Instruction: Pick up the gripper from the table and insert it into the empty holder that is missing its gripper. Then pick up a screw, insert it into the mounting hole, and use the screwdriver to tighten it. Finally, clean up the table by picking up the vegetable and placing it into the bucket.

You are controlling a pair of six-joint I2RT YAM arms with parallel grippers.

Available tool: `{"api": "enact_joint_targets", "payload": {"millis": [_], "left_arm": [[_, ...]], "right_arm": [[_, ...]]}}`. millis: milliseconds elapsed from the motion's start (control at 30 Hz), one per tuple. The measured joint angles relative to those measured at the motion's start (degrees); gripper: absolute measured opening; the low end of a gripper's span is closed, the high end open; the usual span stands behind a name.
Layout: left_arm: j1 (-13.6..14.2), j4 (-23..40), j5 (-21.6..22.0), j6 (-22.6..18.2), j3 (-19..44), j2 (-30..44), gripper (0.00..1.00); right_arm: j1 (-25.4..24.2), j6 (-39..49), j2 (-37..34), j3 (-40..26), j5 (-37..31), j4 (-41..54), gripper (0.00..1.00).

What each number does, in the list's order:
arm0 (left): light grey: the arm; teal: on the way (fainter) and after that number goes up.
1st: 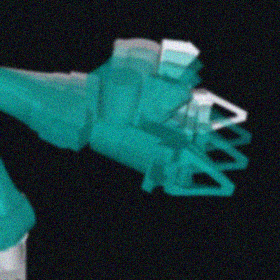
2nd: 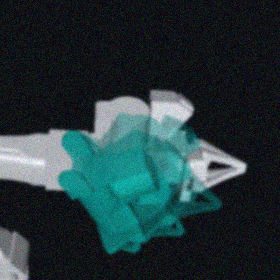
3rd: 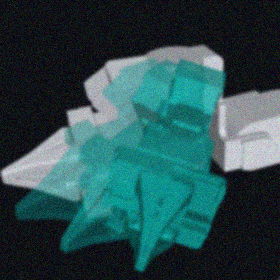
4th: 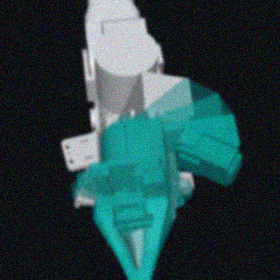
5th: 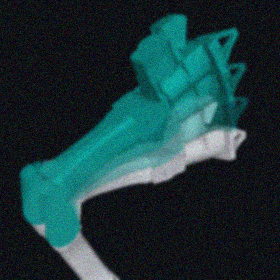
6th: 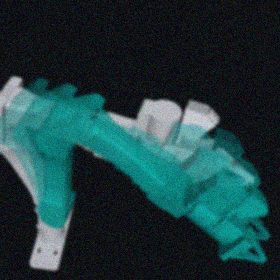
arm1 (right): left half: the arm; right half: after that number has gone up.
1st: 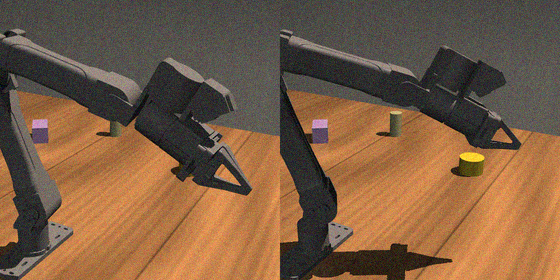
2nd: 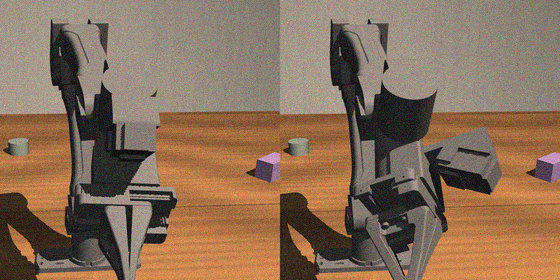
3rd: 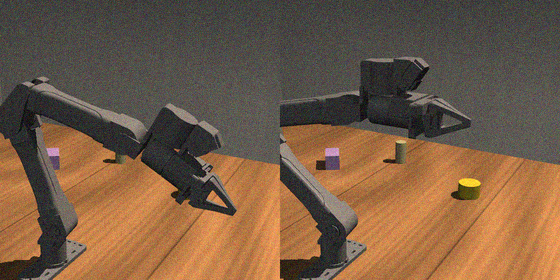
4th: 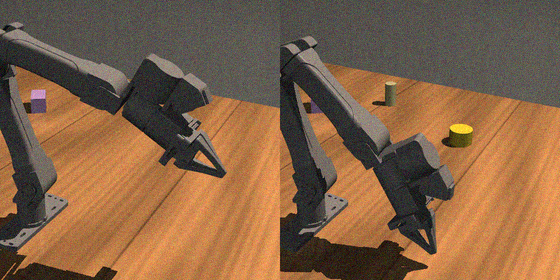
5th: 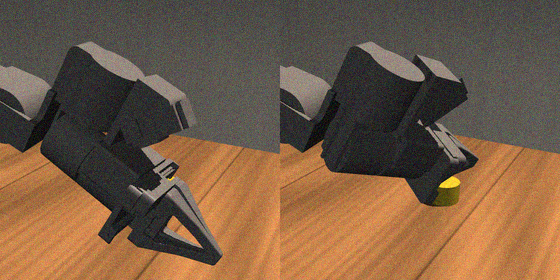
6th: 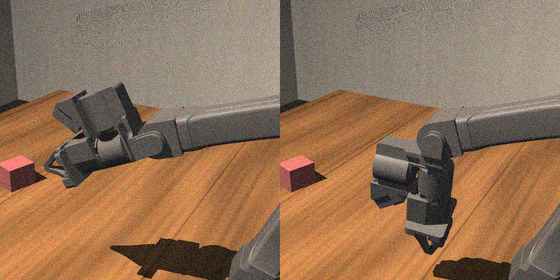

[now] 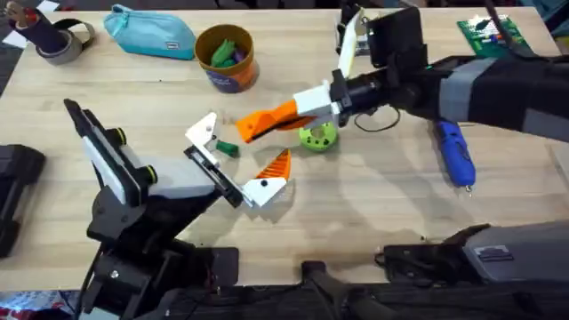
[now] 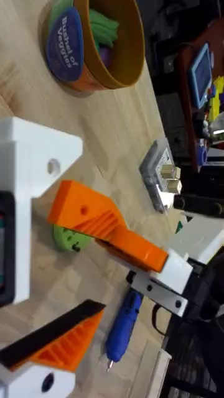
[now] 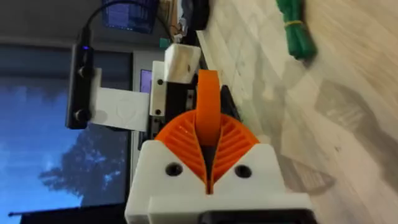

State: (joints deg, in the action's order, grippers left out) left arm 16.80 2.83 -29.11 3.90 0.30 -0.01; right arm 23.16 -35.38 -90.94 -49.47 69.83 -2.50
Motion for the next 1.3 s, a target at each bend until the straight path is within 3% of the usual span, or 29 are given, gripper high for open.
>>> {"api": "enact_joint_targets", "payload": {"millis": [367, 633, 1300], "left_arm": [[0.0, 0.0, 0.0, 0.0, 0.0, 0.0, 0.995], [-0.1, 0.0, 0.7, 0.0, 0.0, 0.0, 0.995], [-0.2, 0.0, 1.9, 0.0, 0.0, 0.0, 0.995]], "right_arm": [[1.7, -11.7, -4.0, 0.1, 1.4, -14.4, 0.009], [4.4, -14.6, -5.9, 0.1, 2.1, -16.0, 0.009], [4.5, -15.9, -8.2, -2.9, 5.1, -18.5, 0.009]]}}
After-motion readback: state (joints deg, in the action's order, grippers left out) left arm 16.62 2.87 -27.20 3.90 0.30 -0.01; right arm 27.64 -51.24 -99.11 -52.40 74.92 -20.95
